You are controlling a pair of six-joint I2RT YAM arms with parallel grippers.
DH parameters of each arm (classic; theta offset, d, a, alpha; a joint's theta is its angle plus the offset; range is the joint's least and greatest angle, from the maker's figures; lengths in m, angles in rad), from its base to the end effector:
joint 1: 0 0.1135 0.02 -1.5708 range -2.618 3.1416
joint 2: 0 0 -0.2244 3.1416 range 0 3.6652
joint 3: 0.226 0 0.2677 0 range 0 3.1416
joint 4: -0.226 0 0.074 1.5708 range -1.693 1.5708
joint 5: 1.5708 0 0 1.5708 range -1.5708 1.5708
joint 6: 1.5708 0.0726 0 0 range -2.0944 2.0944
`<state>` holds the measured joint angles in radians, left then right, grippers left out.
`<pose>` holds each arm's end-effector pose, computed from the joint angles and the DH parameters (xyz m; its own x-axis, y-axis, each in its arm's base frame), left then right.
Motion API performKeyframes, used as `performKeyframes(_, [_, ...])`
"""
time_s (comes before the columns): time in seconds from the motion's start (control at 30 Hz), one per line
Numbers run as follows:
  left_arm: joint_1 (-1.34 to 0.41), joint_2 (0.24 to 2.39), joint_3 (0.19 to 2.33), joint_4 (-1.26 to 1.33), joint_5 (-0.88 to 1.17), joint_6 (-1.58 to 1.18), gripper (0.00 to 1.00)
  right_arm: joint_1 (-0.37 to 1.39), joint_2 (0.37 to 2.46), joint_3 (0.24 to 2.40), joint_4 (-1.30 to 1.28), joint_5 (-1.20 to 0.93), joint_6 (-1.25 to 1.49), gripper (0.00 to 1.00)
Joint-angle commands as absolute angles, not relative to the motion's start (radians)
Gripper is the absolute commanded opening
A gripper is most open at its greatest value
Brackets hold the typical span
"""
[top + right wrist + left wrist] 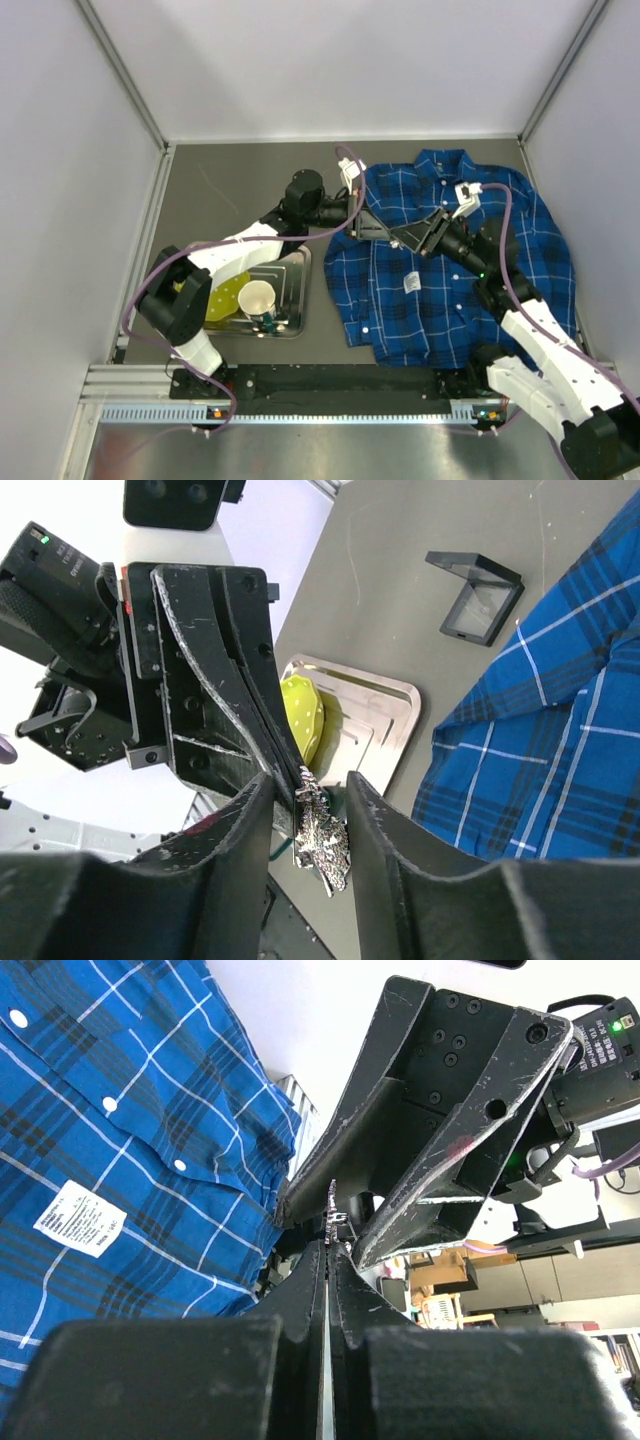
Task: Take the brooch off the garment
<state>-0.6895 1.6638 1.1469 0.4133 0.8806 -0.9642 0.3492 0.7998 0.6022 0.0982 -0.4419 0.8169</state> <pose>0.2860 -0.3084 0.2477 -0.8645 0.0348 -0.5015 0.5027 0.0559 -0.8626 0.2432 0.1216 0.2682 -0.5808 0.4899 -0.6502 -0.4174 0.5065 0.7545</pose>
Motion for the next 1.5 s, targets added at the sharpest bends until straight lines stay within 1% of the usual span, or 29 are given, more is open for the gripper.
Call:
performKeyframes(0.0, [-0.703, 1.611, 1.169, 0.448, 0.910, -0.933, 0.00, 0.370, 0.807, 0.643, 0.043, -0.442, 0.785, 0.37])
performKeyframes(0.03, [-0.703, 1.611, 1.170, 0.448, 0.917, -0.930, 0.00, 0.370, 0.808, 0.644, 0.038, -0.445, 0.781, 0.39])
performKeyframes(0.07, [-0.703, 1.609, 1.170, 0.449, 0.923, -0.927, 0.00, 0.368, 0.805, 0.649, 0.031, -0.448, 0.778, 0.45])
performKeyframes(0.17, [-0.701, 1.615, 1.177, 0.459, 0.972, -0.930, 0.00, 0.341, 0.804, 0.663, 0.017, -0.483, 0.759, 0.50])
performKeyframes(0.23, [-0.701, 1.624, 1.187, 0.457, 1.020, -0.931, 0.00, 0.313, 0.804, 0.675, 0.005, -0.549, 0.746, 0.55])
performKeyframes(0.27, [-0.701, 1.629, 1.190, 0.463, 1.038, -0.940, 0.00, 0.275, 0.807, 0.681, 0.003, -0.586, 0.739, 0.56])
performKeyframes(0.3, [-0.701, 1.635, 1.193, 0.494, 1.058, -0.948, 0.00, 0.256, 0.813, 0.689, 0.005, -0.680, 0.729, 0.56])
performKeyframes(0.37, [-0.699, 1.641, 1.190, 0.538, 1.117, -0.988, 0.00, 0.203, 0.825, 0.713, 0.005, -0.759, 0.721, 0.57])
performKeyframes(0.43, [-0.698, 1.649, 1.187, 0.578, 1.141, -1.003, 0.00, 0.186, 0.834, 0.733, 0.003, -0.853, 0.709, 0.57])
performKeyframes(0.5, [-0.696, 1.647, 1.190, 0.580, 1.147, -1.008, 0.00, 0.184, 0.853, 0.744, 0.002, -0.934, 0.701, 0.57])
performKeyframes(0.53, [-0.696, 1.649, 1.190, 0.580, 1.147, -1.006, 0.00, 0.184, 0.854, 0.745, 0.003, -0.948, 0.703, 0.54])
performKeyframes(0.63, [-0.696, 1.652, 1.196, 0.583, 1.144, -1.011, 0.00, 0.184, 0.842, 0.735, 0.012, -0.966, 0.692, 0.53])
performKeyframes(0.7, [-0.696, 1.658, 1.200, 0.583, 1.146, -1.011, 0.00, 0.184, 0.838, 0.730, 0.026, -0.997, 0.699, 0.50])
performKeyframes(0.73, [-0.696, 1.660, 1.200, 0.583, 1.143, -1.012, 0.00, 0.184, 0.838, 0.724, 0.034, -1.006, 0.703, 0.48])
performKeyframes(0.8, [-0.695, 1.663, 1.207, 0.584, 1.144, -1.014, 0.00, 0.184, 0.833, 0.718, 0.037, -1.008, 0.701, 0.46])
performKeyframes(0.9, [-0.693, 1.664, 1.210, 0.578, 1.147, -1.011, 0.00, 0.183, 0.828, 0.709, 0.043, -1.009, 0.704, 0.46])
performKeyframes(1.1, [-0.686, 1.660, 1.207, 0.548, 1.146, -0.993, 0.00, 0.183, 0.812, 0.707, 0.046, -0.994, 0.722, 0.50])
performKeyframes(1.27, [-0.681, 1.651, 1.212, 0.522, 1.146, -0.973, 0.00, 0.161, 0.810, 0.700, 0.049, -1.008, 0.738, 0.49])
performKeyframes(1.37, [-0.675, 1.652, 1.212, 0.520, 1.146, -0.971, 0.00, 0.153, 0.810, 0.692, 0.066, -1.023, 0.749, 0.46])
performKeyframes(1.4, [-0.673, 1.651, 1.210, 0.522, 1.146, -0.971, 0.00, 0.156, 0.810, 0.687, 0.071, -1.028, 0.750, 0.43])
performKeyframes(1.47, [-0.670, 1.652, 1.210, 0.522, 1.147, -0.973, 0.00, 0.153, 0.811, 0.681, 0.097, -1.037, 0.764, 0.40])
